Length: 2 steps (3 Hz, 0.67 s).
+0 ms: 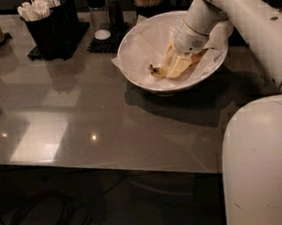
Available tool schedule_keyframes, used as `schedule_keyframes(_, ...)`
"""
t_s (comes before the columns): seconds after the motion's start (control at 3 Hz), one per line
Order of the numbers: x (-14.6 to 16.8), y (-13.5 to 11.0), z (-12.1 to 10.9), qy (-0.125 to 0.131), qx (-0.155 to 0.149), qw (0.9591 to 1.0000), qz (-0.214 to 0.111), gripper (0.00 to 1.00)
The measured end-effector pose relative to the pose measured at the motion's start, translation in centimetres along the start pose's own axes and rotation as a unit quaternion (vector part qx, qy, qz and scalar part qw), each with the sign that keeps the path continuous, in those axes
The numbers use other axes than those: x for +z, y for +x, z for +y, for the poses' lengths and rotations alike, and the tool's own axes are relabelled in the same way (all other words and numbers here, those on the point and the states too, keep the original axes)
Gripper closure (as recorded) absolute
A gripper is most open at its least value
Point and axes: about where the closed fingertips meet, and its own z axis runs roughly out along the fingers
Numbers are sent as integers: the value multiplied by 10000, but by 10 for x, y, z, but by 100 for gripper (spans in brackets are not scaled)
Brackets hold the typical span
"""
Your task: Pick banana from white bowl
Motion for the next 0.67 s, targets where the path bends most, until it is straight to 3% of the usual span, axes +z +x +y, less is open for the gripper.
schedule_keyframes(0.33,-8,-4,-2,76,-67,9999,35,97)
schedule_keyframes(0.67,-37,-18,-5,199,-268,9986,420,100)
